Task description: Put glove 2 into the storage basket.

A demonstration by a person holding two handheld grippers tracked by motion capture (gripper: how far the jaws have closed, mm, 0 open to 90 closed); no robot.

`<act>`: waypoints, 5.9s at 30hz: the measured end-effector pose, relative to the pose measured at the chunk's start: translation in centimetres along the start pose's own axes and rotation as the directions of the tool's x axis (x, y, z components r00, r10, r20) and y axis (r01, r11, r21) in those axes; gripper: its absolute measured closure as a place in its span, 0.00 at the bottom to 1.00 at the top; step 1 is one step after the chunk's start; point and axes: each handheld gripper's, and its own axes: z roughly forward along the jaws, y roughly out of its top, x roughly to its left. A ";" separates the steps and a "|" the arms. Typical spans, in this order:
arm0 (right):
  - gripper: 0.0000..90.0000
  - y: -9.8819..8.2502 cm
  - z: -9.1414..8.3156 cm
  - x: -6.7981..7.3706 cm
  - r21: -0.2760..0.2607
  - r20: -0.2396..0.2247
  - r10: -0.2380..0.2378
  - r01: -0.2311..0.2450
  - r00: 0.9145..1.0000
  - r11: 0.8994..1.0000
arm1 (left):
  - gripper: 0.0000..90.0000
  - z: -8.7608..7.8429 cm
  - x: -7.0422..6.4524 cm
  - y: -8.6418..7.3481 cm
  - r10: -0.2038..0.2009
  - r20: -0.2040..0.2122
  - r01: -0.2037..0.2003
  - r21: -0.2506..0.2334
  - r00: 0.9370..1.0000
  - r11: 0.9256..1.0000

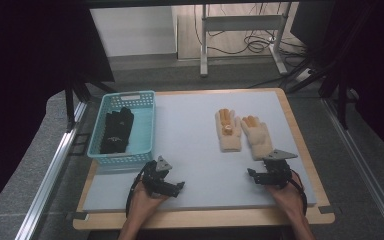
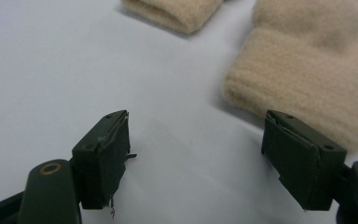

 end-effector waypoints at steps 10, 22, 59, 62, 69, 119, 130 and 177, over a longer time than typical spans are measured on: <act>0.40 2.3 -2.5 -2.7 -0.050 0.009 0.026 -0.026 1.000 0.998 | 0.01 0.0 0.0 0.0 0.000 0.000 0.000 0.000 1.000 1.000; 0.44 6.7 0.0 -6.5 -0.047 0.069 0.016 -0.013 0.998 0.999 | 0.01 0.0 0.0 0.0 -0.001 -0.001 0.001 -0.001 1.000 1.000; 0.63 7.2 4.9 -6.6 0.021 0.020 0.072 -0.072 0.997 0.997 | 0.01 0.0 0.0 0.0 -0.001 0.000 0.001 -0.002 1.000 1.000; 0.63 7.6 3.6 -6.2 -0.008 0.014 0.069 -0.069 0.998 0.998 | 0.01 0.0 0.0 0.0 -0.001 0.000 0.001 -0.001 1.000 1.000; 0.63 8.7 0.7 -4.0 -0.083 -0.040 0.041 -0.045 0.998 0.996 | 0.01 0.0 0.0 0.0 0.000 -0.001 0.000 0.000 1.000 1.000; 0.74 5.0 4.0 4.9 0.038 -0.190 -0.067 0.075 0.979 0.996 | 0.01 0.0 0.0 0.0 0.000 -0.001 0.000 -0.001 1.000 1.000; 0.74 5.1 3.2 6.8 0.002 -0.271 -0.091 0.095 0.958 0.995 | 0.01 0.0 0.0 0.0 0.000 0.000 0.000 -0.001 1.000 1.000; 0.52 11.2 8.1 -1.6 -0.053 -0.053 -0.060 0.057 0.997 0.997 | 0.01 0.0 0.0 0.0 0.000 0.000 0.000 0.000 1.000 1.000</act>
